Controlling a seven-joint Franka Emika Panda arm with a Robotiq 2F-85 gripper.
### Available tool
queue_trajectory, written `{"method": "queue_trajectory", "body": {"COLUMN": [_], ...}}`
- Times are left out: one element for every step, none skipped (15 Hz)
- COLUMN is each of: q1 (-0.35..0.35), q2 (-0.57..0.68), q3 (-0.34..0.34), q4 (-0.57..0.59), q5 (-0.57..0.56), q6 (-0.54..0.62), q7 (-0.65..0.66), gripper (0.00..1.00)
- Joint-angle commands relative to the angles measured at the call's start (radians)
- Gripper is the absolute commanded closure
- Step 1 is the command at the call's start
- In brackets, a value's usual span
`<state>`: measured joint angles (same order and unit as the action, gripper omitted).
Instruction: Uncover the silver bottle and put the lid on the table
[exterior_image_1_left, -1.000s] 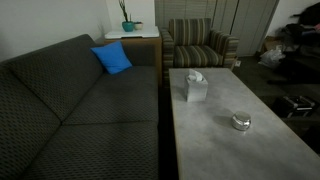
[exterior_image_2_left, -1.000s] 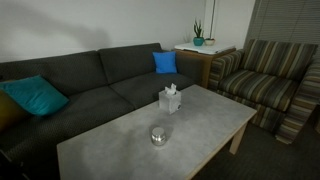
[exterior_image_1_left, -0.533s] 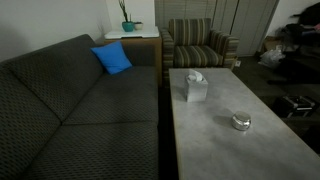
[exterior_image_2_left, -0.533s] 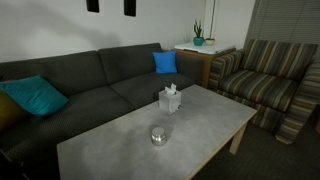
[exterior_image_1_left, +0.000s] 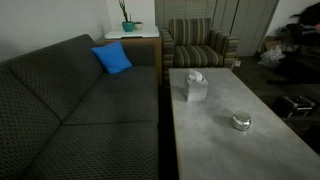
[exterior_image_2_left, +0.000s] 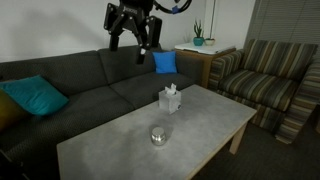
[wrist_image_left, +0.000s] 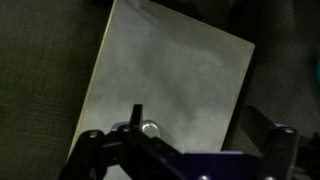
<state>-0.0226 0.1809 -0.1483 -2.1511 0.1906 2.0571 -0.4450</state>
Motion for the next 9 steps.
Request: {"method": "queue_trajectory", "body": {"q1": [-0.052,-0.06,-0.056,-0.061,-0.064,-0.066,-0.068,-0.069,-0.07], "q2": [0.126,0.144,0.096,0.12,0.136,0.144,0.144,0.143,0.143], "q3": [0.07,0.081,0.083,0.092,0.096,0.098,0.098,0.097,0.097], "q4": [0.069,0.079,0.038,0.049,0.058,0.062,0.065,0.067,0.068], "q5": [0.091,0.108,0.062,0.073,0.077,0.078,0.079,0.079,0.079], "q6": [-0.01,-0.018,0.0,0.0,0.0,0.001,0.001,0.0,0.0], "q7": [-0.01,0.014,0.014,0.019,0.022,0.023,0.023,0.023,0.023], "gripper": [0.0,0.0,0.0,0.0,0.0,0.0,0.0,0.0,0.0]}}
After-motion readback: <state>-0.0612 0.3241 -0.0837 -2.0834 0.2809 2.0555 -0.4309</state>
